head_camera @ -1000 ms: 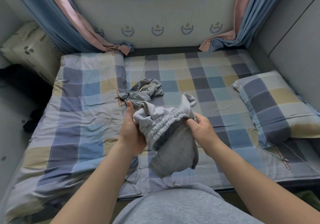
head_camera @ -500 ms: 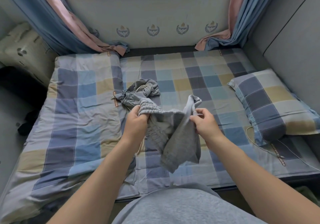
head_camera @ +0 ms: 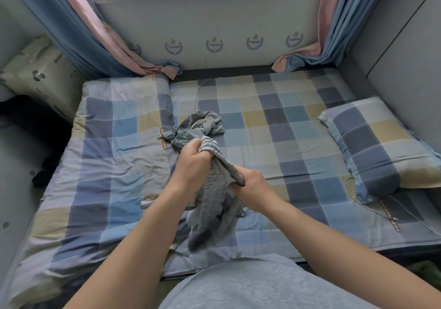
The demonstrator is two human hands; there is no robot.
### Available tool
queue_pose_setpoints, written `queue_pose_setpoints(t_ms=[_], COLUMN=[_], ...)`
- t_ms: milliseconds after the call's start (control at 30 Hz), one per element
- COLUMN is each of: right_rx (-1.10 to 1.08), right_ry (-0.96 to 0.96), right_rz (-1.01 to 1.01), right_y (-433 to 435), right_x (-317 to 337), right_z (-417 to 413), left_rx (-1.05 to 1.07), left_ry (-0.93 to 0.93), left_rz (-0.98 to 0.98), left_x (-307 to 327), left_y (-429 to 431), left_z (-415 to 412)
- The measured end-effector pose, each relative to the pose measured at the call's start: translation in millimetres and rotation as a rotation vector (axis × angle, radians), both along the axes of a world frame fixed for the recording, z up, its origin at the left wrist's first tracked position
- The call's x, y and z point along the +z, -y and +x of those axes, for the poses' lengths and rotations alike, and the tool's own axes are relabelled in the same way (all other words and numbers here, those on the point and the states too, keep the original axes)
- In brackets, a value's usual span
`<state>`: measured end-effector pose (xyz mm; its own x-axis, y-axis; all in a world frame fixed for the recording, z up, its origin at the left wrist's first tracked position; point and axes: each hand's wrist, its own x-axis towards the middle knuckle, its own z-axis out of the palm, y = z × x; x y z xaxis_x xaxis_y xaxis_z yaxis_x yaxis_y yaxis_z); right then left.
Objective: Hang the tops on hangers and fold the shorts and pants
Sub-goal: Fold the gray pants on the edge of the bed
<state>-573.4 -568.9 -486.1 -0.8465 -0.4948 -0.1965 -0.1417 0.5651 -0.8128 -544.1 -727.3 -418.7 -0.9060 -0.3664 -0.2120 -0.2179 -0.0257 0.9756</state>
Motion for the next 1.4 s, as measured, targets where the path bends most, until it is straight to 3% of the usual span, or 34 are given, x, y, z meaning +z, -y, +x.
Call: queue_pose_setpoints(t_ms=[100, 200, 367, 467, 567, 733, 833, 933, 1033, 1233, 1333, 1400], right_rx=[-0.005, -0.068, -0.180, -0.275, -0.314, 0.020, 0.146, 0.184, 0.121, -0.204, -0.396, -0.479], right_ry=[-0.082, -0.088, -0.032, -0.022, 0.037, 0.276, 0.250, 0.076, -0.157, -0.307, -0.291, -0.179], right_rz=[0.191, 0.369, 0.404, 0.342, 0.400, 0.686, 0.414, 0.124, 0.060, -0.033, 0.052, 0.143], right_y=[-5.5, -18.5, -34.8, -42.6, -49.8, -52.7, -35.3, -10.8, 1.0, -17.1, -42.9, -61.3], right_x=[-9.6, -18.1, -17.3, -18.7, -26.8, -30.3, -19.3, -6.2, 4.6, 13.6, -3.5, -17.2], right_z=[-6.6, -18.3, -43.3, -52.0, -50.2, -38.2, -27.7, -18.2, -15.5, -35.0, -43.3, -46.6], left_rx=[0.118, 0.107, 0.061, 0.108, 0.166, -0.121, -0.270, -0.306, -0.286, -0.039, 0.089, 0.135], left_ry=[0.062, 0.163, 0.389, 0.475, 0.507, 0.260, 0.161, 0.079, 0.034, 0.236, 0.501, 0.556], left_rz=[-0.254, -0.574, -0.808, -0.775, -0.602, -0.518, -0.497, -0.586, -0.668, -0.996, -0.854, -0.729], left_x=[-12.2, -30.8, -71.4, -92.3, -97.4, -69.7, -52.4, -38.6, -32.9, -79.4, -112.5, -123.0], left_y=[24.0, 53.9, 85.9, 91.5, 84.2, 44.8, 20.5, 9.6, 17.0, 55.7, 80.8, 90.6], left_z=[2.2, 7.4, 13.6, 16.6, 15.9, -0.8, -8.9, -11.2, -10.1, 1.9, 22.7, 32.5])
